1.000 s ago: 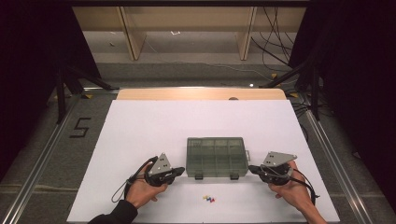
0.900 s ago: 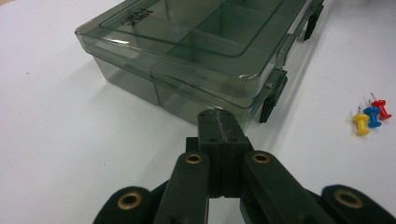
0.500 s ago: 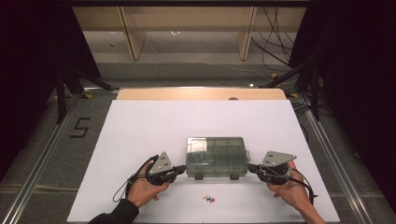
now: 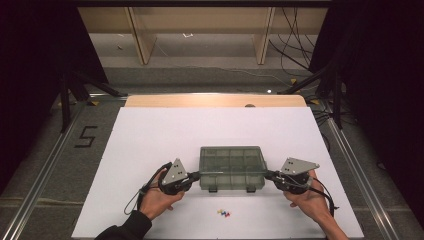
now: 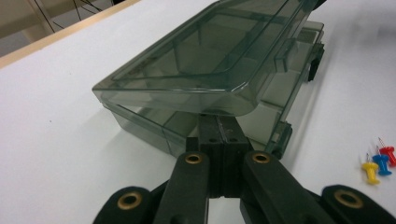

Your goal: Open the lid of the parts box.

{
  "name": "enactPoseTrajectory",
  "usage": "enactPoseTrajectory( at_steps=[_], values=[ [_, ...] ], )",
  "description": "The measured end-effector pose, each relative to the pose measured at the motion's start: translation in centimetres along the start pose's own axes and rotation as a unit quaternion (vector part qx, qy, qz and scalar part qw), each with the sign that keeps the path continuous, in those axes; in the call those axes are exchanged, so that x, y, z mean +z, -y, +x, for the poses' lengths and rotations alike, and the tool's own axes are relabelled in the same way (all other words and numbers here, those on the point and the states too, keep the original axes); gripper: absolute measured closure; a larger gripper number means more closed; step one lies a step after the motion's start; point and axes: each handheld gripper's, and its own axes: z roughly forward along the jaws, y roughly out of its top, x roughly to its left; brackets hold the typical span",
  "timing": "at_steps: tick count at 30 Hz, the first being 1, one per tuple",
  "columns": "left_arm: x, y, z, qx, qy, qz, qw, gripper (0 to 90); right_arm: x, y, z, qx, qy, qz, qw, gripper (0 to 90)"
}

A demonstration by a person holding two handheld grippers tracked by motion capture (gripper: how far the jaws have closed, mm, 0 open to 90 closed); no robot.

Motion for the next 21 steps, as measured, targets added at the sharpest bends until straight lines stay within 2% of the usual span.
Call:
enactPoseTrajectory(
  at_steps=[4,8,12,13,16,21],
  values=[
    [-0.1,-0.5,0.2,0.003,-0.003,-0.005,1.0,89.7,0.1,-0.3,-0.2,-0.001,0.005,-0.015,0.9999,89.0],
    [-0.2,-0.9,0.5,-0.004,-0.001,-0.013,0.9999,89.7,0.1,-0.6,-0.3,-0.002,0.011,-0.023,0.9997,89.0],
    [-0.1,-1.2,0.6,-0.004,-0.008,-0.011,0.9999,89.7,0.4,-1.0,-0.4,-0.001,0.015,-0.032,0.9994,89.0],
    [-0.1,-1.3,0.9,0.009,-0.006,-0.009,0.9999,89.7,0.4,-1.0,-0.5,-0.003,0.017,-0.032,0.9994,89.0],
    [-0.1,-1.6,1.1,-0.005,-0.012,-0.014,0.9998,89.7,0.5,-1.2,-0.7,-0.002,0.019,-0.035,0.9992,89.0],
    [0.0,-2.1,1.6,0.005,-0.018,-0.018,0.9997,89.6,0.7,-1.5,-1.1,-0.005,0.022,-0.045,0.9987,89.0]
  ],
)
